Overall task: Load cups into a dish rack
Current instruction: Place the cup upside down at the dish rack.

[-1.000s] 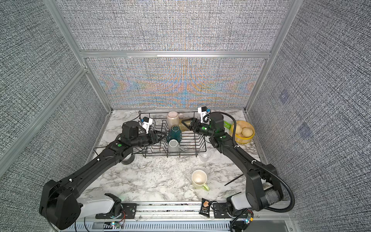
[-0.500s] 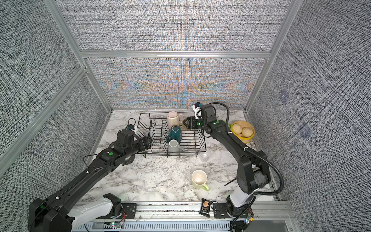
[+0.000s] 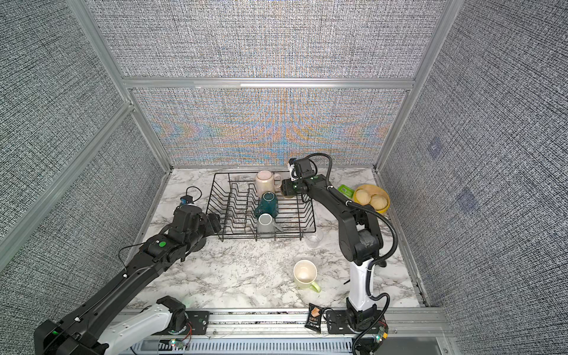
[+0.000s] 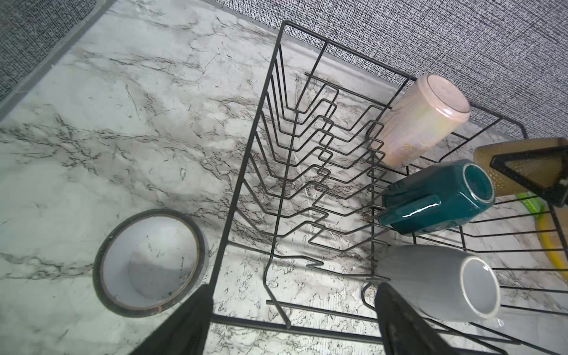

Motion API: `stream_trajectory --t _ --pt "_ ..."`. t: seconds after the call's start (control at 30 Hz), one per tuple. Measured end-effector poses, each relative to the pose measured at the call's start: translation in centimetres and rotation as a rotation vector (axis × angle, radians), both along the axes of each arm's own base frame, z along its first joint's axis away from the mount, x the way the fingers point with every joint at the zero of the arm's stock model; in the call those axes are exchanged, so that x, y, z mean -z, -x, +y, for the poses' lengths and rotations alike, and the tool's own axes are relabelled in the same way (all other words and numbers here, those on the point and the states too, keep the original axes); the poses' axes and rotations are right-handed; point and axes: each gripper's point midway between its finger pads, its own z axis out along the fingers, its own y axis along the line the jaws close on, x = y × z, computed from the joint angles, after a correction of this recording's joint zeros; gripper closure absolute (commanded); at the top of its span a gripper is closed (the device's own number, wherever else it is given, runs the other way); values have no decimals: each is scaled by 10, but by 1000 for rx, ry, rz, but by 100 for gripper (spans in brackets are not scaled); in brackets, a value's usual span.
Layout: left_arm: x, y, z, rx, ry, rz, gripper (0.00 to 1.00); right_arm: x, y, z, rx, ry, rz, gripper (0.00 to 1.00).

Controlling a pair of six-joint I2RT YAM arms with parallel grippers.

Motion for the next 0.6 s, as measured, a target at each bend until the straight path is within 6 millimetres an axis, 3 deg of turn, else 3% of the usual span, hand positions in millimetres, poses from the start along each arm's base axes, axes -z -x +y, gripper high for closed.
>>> stream_trajectory --t 0.4,0.47,0.6 --pt "5 0 6 1 -71 22 13 33 -22 -8 15 128 20 37" --pt "7 0 7 -1 -76 25 6 36 -23 -6 6 138 18 36" --pt "13 0 7 1 -82 35 1 47 -24 -2 -12 179 30 36"
